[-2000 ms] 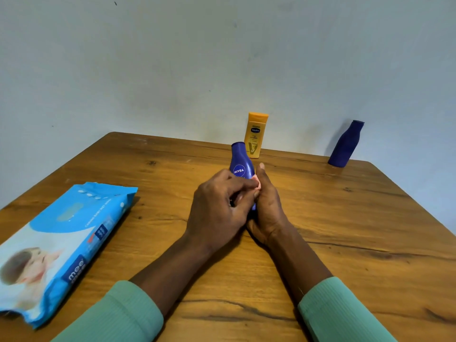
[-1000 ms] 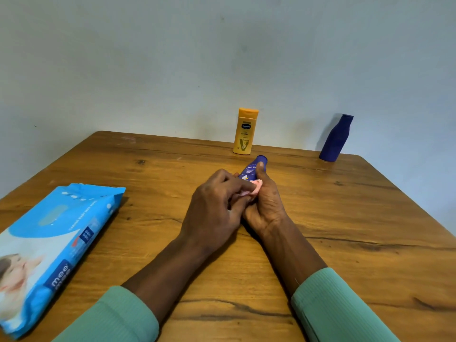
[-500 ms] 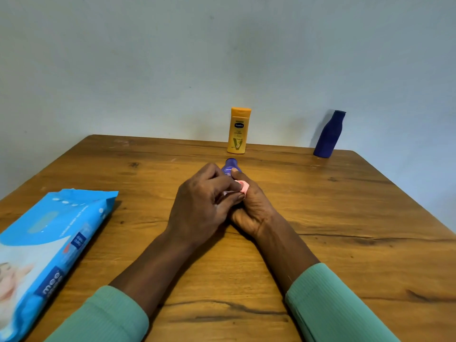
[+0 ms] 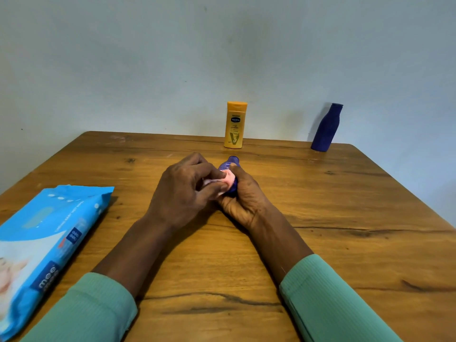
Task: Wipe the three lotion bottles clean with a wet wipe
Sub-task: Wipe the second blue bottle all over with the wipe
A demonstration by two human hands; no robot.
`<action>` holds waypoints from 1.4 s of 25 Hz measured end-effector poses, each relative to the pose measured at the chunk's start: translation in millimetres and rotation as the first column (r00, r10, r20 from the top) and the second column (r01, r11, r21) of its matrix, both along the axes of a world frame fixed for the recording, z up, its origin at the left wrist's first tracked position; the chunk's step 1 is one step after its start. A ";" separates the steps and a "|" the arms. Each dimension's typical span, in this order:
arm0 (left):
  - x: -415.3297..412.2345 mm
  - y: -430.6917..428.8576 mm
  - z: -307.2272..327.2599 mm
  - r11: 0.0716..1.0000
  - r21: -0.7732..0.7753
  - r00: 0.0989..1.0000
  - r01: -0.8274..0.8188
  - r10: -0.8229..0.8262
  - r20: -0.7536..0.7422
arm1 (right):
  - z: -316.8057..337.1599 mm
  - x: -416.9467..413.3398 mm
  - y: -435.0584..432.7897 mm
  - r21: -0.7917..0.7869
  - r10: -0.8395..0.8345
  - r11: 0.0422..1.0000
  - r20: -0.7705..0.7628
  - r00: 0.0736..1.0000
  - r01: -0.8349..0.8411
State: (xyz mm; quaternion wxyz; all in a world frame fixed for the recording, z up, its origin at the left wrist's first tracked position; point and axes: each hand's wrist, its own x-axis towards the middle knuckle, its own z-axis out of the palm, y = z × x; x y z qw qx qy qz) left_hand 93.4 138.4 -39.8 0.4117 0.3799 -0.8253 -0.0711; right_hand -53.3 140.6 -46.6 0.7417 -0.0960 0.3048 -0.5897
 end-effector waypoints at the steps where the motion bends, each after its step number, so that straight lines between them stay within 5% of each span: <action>1: -7.1 1.9 -0.9 0.999 -0.041 0.999 -0.029 0.030 0.029 | -4.3 0.0 -2.0 -0.006 -0.002 1.000 -0.002 1.000 0.002; 3: -16.0 2.0 -3.2 0.997 -0.072 0.997 -0.032 0.037 0.067 | -10.3 -4.0 -4.3 -0.002 0.004 1.000 0.012 1.000 -0.004; 10: 11.4 -12.8 -4.0 0.972 0.202 0.993 0.120 -0.119 -0.015 | -9.1 -11.9 -7.4 -0.015 0.046 0.999 -0.022 0.999 -0.046; 15: -4.7 -9.3 -9.6 1.000 -0.029 0.997 -0.011 0.013 0.079 | -9.6 -5.5 -3.3 -0.043 0.083 0.996 0.015 0.996 -0.083; 18: -13.2 -3.6 -17.1 0.997 -0.058 0.996 -0.055 0.050 -0.075 | -10.9 -6.6 0.7 -0.036 0.061 0.998 0.041 0.997 -0.059; 22: -15.7 3.0 -23.8 0.975 0.223 0.925 0.015 0.071 -0.374 | -15.6 -4.0 0.8 -0.009 -0.070 0.997 0.131 0.989 0.072; 29: -26.5 4.4 -12.1 0.995 0.079 0.971 -0.064 0.081 -0.227 | -1.3 -0.8 5.0 -0.019 -0.028 0.999 0.144 0.989 0.031; 32: -25.9 1.2 -15.3 0.992 0.128 0.952 0.010 0.029 -0.304 | -4.7 -1.3 8.0 -0.010 -0.041 0.999 0.161 0.986 0.043; 35: -22.6 6.8 -21.2 0.987 0.161 0.987 0.022 0.003 -0.159 | -10.9 0.1 14.9 0.011 -0.042 0.999 0.164 0.986 0.040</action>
